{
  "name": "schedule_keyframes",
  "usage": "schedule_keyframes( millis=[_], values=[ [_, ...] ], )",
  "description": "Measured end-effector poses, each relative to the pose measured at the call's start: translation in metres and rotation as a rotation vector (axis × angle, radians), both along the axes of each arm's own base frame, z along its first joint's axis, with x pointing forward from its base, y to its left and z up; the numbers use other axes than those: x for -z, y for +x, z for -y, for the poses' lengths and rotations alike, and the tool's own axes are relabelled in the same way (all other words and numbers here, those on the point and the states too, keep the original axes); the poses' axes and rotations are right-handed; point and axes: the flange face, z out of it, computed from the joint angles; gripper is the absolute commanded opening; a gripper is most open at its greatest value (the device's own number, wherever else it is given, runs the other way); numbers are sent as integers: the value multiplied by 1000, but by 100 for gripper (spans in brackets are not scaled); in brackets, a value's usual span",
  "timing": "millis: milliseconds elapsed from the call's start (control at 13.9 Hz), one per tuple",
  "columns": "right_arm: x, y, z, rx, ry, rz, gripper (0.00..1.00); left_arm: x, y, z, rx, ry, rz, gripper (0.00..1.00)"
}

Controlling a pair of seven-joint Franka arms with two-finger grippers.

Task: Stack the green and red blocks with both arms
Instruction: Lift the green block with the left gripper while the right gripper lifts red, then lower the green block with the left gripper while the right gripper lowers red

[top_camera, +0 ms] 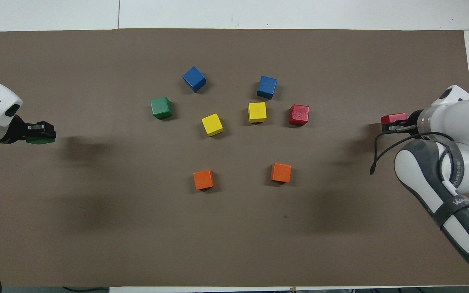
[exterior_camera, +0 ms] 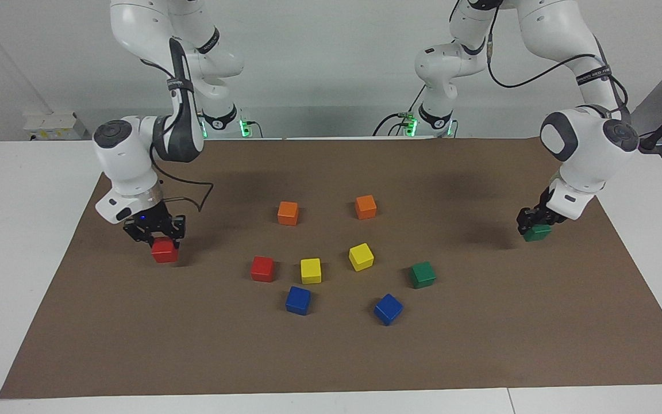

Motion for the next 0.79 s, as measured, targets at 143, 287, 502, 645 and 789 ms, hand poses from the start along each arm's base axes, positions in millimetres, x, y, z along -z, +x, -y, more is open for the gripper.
schedule_keyframes(
  millis=[143, 287, 502, 645, 789],
  values=[
    [6, -3, 18, 19, 6, -10, 0, 18, -8, -14, 2, 6, 21, 0],
    [12, -3, 19, 29, 38, -17, 0, 30, -13, -17, -5, 9, 34, 0],
    [14, -3, 16, 39, 71, -15, 0, 41, -14, -17, 6, 11, 41, 0],
    [17, -4, 17, 47, 77, -20, 0, 50, -13, -23, 8, 13, 49, 0],
    [21, -5, 17, 51, 81, -26, 0, 58, -13, -27, 10, 13, 48, 0]
  ],
)
